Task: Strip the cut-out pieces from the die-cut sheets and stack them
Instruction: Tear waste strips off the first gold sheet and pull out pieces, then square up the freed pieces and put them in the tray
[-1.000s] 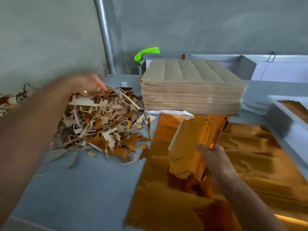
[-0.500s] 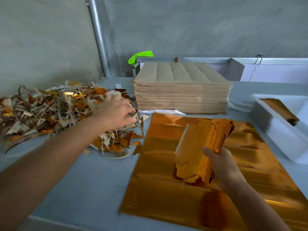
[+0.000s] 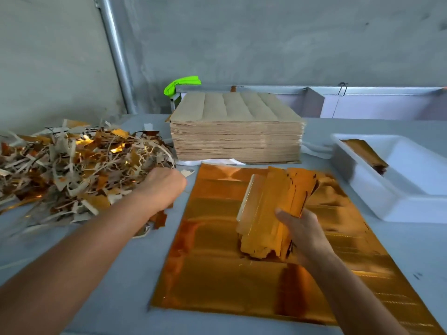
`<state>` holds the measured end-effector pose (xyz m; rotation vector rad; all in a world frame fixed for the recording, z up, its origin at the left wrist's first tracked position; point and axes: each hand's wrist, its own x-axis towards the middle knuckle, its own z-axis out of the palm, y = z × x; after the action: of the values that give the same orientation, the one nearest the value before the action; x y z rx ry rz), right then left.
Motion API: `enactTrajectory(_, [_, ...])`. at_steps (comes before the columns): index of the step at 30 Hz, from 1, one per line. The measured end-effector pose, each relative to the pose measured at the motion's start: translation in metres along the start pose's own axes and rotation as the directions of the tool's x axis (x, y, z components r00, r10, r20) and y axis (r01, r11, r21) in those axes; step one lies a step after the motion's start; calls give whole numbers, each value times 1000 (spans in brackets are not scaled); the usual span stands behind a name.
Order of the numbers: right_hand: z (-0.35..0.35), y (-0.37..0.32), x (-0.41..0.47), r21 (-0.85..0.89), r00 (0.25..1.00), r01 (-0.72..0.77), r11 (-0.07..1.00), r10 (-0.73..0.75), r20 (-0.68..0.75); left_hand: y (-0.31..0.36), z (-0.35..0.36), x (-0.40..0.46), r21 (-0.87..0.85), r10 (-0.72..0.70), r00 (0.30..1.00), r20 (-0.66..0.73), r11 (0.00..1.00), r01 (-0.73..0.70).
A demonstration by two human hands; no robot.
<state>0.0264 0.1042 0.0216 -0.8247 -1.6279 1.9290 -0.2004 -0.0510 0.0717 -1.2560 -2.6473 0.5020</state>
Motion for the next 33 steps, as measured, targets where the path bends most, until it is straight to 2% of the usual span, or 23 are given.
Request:
enactTrajectory(3, [-3,-2,-4,3,1000,23,1000,-23,11,17,-10,-7,215,133,939,-318,974,-66])
enactTrajectory(5, [-5,-2,-5,-11,999,40,999,-40,6,31,-11,-9,163,144,889,-435,983,-79])
enactTrajectory(6, [-5,-2,-5,-13,999,46,999,-46,5,36,-9,-8,140,138,887,-441,987,-84])
enactTrajectory(8, [-6,-2,-7,-12,998,60,998,-59,7,43,-3,-4,115,73,937,-341,993,-36])
enactTrajectory(10, [-7,-1,-8,-19,997,71,997,-71,7,38,3,-4,46,-64,973,-221,996,76])
enactTrajectory(12, [-12,0,-9,-32,996,89,996,-89,9,26,5,-5,-28,-206,965,-165,979,204])
enactTrajectory(14, [-16,2,-8,-35,995,103,994,-103,3,15,3,-9,49,-281,950,-134,956,290])
enactTrajectory(16, [-17,3,-7,-33,994,112,993,-112,-3,16,-3,-15,138,-261,950,-170,948,286])
enactTrajectory(18, [-16,2,-6,-32,993,116,993,-116,-3,23,-7,-20,89,-177,919,-353,971,221])
enactTrajectory(19, [-15,2,-6,-39,993,119,992,-119,-2,31,-11,-24,-7,-129,863,-488,990,144])
enactTrajectory(20, [-14,1,-5,-48,992,128,991,-128,5,42,-13,-27,-142,-101,772,-627,990,15])
enactTrajectory(21, [-13,0,-5,-51,990,143,988,-142,19,58,-15,-32,-305,-131,690,-712,943,-136])
enactTrajectory(22, [-11,-1,-6,-49,987,160,986,-158,42,75,-18,-36,-506,-198,701,-685,822,-263])
enactTrajectory(23, [-10,-2,-7,-45,983,176,983,-173,67,92,-23,-41,-724,-237,810,-536,622,-297])
enactTrajectory(24, [-8,-3,-9,-44,977,196,980,-192,94,110,-23,-43,-895,-201,931,-305,394,-208])
enactTrajectory(25, [-8,-3,-10,-50,969,222,974,-215,119,124,-24,-45,-985,-130,987,-91,157,-70])
enactTrajectory(26, [-7,-3,-11,-56,962,245,968,-236,136,134,-23,-43,-997,-72,996,51,-65,46])
enactTrajectory(27, [-8,-3,-12,-55,958,262,963,-253,136,140,-20,-41,-968,-50,992,113,-231,99])
enactTrajectory(28, [-8,-3,-13,-40,957,273,961,-267,116,144,-17,-36,-939,-60,990,125,-331,99])
enactTrajectory(29, [-9,-2,-13,-13,957,279,960,-278,80,146,-15,-34,-925,-89,990,112,-373,71])
enactTrajectory(33, [-4,5,-13,86,956,292,953,-289,-45,156,-13,-37,-901,-152,988,-3,-428,-69])
